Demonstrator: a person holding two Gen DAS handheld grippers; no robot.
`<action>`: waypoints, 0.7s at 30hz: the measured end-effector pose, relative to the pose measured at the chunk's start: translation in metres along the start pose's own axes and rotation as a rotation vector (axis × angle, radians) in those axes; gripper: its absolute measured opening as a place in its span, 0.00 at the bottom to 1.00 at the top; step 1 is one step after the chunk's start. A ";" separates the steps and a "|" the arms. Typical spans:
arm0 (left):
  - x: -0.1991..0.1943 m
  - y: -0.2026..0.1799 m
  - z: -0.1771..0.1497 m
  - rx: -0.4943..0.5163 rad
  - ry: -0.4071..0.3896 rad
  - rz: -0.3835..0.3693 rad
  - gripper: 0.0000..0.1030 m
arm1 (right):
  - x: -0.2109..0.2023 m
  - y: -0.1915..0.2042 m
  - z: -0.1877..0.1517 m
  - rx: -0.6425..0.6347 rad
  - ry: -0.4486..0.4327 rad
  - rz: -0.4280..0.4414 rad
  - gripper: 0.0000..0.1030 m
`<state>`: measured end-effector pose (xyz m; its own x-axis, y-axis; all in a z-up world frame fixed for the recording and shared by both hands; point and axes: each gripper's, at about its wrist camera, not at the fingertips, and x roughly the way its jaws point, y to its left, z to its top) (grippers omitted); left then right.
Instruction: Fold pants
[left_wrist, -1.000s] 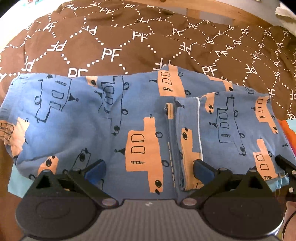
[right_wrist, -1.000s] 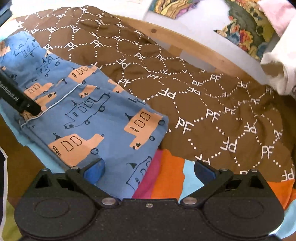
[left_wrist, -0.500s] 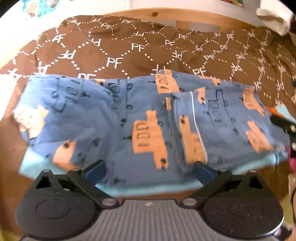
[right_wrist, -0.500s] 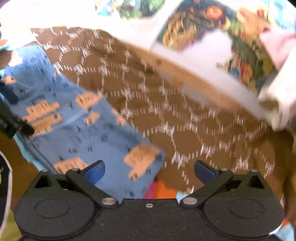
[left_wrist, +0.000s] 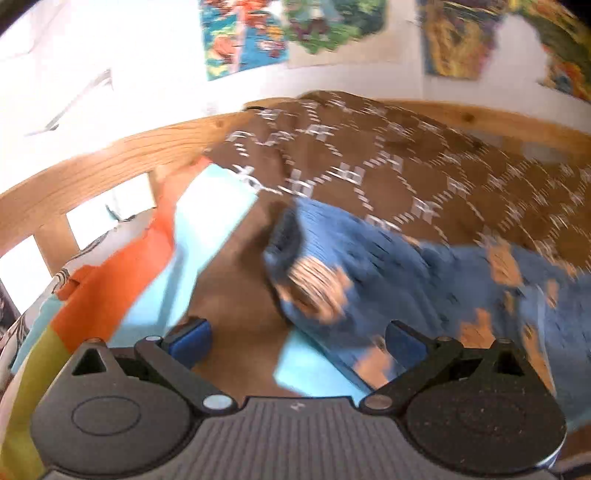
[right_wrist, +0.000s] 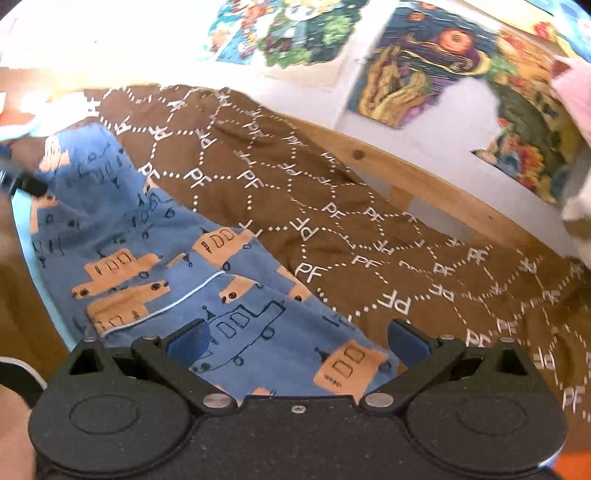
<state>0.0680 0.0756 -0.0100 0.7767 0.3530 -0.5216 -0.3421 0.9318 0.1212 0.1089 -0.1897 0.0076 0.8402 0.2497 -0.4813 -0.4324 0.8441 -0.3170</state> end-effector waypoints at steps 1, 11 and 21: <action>0.004 0.003 0.004 -0.017 -0.015 -0.003 0.99 | 0.006 -0.001 0.002 -0.003 0.005 0.015 0.99; 0.023 0.005 0.014 0.029 -0.039 -0.044 0.89 | 0.091 0.035 0.037 -0.110 0.040 0.059 0.99; 0.021 0.038 0.017 -0.076 -0.012 -0.299 0.86 | 0.071 0.039 0.044 -0.164 0.020 0.045 0.99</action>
<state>0.0805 0.1202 -0.0016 0.8552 0.0656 -0.5141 -0.1359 0.9856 -0.1002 0.1654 -0.1180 -0.0030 0.8127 0.2746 -0.5138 -0.5185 0.7431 -0.4230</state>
